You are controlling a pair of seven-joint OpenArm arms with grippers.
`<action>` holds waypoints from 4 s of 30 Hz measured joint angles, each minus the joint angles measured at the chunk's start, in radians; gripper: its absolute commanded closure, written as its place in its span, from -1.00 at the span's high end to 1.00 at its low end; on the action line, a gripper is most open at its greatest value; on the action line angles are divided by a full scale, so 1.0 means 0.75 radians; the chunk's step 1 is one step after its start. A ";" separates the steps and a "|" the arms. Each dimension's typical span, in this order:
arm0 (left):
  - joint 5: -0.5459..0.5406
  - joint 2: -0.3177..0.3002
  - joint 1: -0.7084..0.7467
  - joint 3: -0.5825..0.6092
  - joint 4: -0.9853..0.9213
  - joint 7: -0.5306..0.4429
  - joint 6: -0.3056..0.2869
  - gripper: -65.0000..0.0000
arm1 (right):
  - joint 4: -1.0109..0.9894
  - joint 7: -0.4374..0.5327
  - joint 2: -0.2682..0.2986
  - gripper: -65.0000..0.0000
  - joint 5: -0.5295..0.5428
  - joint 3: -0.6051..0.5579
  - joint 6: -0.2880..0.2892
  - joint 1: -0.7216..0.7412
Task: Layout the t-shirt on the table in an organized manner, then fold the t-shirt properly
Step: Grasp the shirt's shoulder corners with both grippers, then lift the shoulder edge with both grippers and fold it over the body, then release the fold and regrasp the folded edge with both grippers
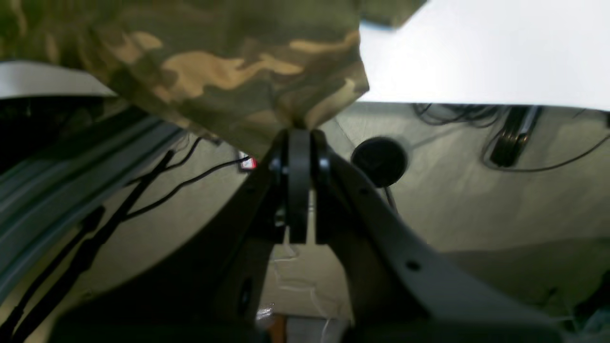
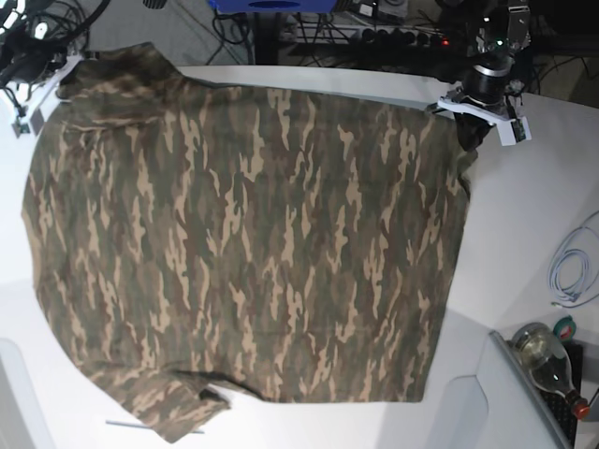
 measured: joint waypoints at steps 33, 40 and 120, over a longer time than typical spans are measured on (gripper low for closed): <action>-0.003 0.093 -0.622 -0.007 -0.157 0.562 0.170 -1.00 | -0.870 0.281 0.274 -1.00 -0.017 -0.555 -0.005 0.957; -0.001 0.093 -0.753 -0.004 -0.337 0.555 0.174 -1.00 | -1.138 0.535 0.341 -1.00 -0.020 -0.653 -0.114 1.071; 0.003 0.169 -0.755 -0.234 -0.765 0.034 -0.178 0.48 | -0.635 0.875 0.226 0.13 0.809 -0.121 -0.290 0.125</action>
